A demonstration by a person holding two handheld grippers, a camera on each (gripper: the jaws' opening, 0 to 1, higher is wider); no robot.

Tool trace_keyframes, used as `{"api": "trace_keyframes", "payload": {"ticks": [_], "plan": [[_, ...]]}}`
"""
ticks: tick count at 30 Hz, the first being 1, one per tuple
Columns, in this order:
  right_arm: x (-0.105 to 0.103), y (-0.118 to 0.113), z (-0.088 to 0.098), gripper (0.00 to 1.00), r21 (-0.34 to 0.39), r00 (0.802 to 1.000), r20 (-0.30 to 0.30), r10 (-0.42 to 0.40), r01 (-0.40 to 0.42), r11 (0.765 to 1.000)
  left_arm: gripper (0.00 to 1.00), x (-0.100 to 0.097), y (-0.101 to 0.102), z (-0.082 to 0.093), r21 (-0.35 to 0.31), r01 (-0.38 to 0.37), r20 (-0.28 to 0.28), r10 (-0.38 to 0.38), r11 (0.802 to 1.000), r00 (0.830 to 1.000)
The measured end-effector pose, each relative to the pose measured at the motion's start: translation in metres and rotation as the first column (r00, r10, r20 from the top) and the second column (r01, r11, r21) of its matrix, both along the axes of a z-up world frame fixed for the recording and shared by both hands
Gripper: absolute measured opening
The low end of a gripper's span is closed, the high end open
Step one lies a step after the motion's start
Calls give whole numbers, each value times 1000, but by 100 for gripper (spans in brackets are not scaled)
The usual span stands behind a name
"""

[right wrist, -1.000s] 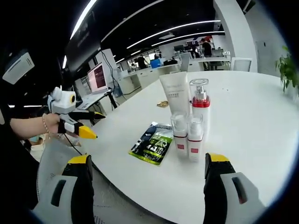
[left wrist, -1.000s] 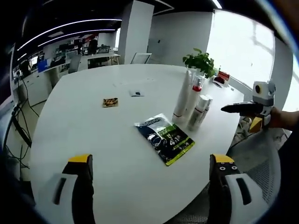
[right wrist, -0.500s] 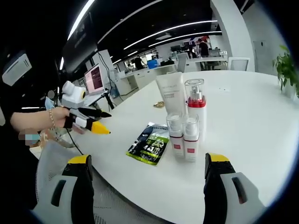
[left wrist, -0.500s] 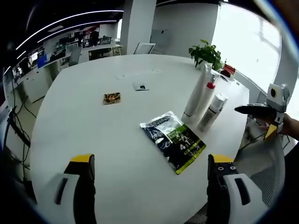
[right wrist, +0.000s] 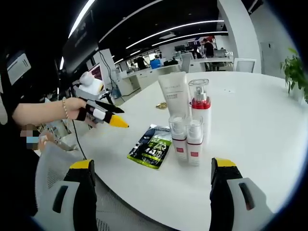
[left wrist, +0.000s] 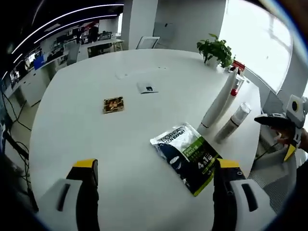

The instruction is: Arrange the skincare products in the storage area until every visible bottle or jar stands upright without overlapping.

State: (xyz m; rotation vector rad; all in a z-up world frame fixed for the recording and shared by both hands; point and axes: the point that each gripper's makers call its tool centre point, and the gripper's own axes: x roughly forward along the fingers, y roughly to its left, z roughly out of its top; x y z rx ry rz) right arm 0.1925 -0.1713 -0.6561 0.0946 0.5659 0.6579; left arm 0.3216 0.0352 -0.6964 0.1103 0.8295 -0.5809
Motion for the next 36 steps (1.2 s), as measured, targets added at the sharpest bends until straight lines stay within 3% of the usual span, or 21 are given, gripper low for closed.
{"api": "trace_keyframes", "payload": {"ticks": [13, 16, 20, 28, 36], "plan": [[0, -3, -3, 100, 1, 1000, -15, -24, 24, 1000, 90, 26, -3, -21, 43, 18, -57, -16, 999, 998], [2, -6, -4, 100, 4, 999, -21, -32, 32, 999, 90, 25, -5, -19, 49, 21, -63, -18, 999, 998], [2, -7, -6, 100, 3, 999, -26, -35, 36, 999, 90, 37, -6, -22, 64, 27, -63, -23, 998, 998], [5, -11, -10, 100, 7, 997, -43, -61, 62, 998, 88, 70, -3, -35, 71, -18, -73, 23, 997, 997], [5, -15, -14, 100, 10, 995, -55, -83, 84, 996, 88, 83, -4, -38, 70, -43, -94, 49, 997, 994]]}}
